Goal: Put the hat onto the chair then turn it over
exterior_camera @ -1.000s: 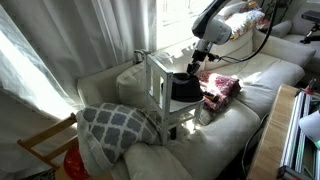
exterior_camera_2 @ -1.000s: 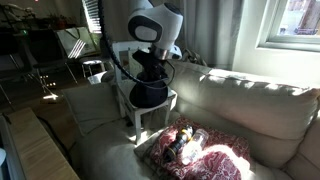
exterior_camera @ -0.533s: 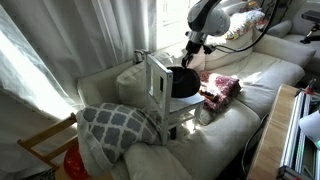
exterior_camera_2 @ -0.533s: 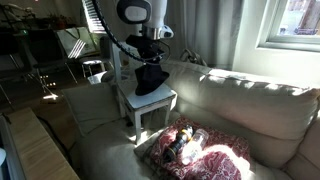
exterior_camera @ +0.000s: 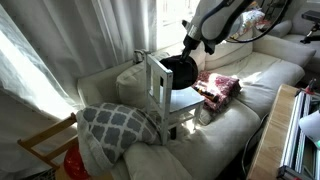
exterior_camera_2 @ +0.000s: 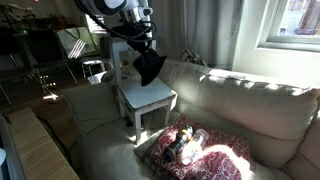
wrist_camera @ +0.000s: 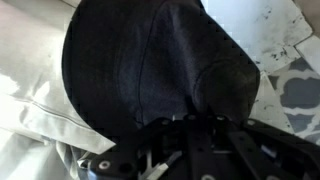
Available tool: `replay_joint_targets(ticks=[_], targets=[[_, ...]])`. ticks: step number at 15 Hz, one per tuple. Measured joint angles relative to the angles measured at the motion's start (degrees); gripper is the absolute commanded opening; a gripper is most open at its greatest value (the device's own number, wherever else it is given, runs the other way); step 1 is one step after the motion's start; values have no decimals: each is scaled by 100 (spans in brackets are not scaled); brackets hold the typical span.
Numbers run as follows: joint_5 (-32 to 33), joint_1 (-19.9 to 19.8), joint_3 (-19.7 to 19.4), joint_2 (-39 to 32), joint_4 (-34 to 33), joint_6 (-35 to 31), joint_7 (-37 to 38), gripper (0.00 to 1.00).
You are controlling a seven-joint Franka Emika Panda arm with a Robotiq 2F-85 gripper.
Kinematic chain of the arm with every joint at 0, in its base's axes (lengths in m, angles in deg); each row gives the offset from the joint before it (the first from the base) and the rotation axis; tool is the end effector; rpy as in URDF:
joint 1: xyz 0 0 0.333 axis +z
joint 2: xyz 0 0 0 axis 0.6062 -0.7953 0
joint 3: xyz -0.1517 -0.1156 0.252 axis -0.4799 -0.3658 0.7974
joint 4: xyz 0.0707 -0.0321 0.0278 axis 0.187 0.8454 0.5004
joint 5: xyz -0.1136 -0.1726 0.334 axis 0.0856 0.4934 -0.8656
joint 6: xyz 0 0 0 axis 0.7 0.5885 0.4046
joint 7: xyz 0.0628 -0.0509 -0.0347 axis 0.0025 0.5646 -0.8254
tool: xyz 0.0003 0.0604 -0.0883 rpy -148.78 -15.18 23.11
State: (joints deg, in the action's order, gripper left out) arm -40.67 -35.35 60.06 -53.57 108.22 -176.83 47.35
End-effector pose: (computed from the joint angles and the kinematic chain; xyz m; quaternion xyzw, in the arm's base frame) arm 0.5557 0.0502 0.2585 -0.9618 -0.2009 -0.1862 0.0007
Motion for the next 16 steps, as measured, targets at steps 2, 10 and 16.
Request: replay_joint_targets(ticks=[2, 10, 16], targets=[[880, 596, -785, 8, 273, -435, 676, 2], [2075, 2888, -3180, -615, 433, -890, 2411, 2], [2067, 3236, -3426, -816, 393, -981, 2579, 7]])
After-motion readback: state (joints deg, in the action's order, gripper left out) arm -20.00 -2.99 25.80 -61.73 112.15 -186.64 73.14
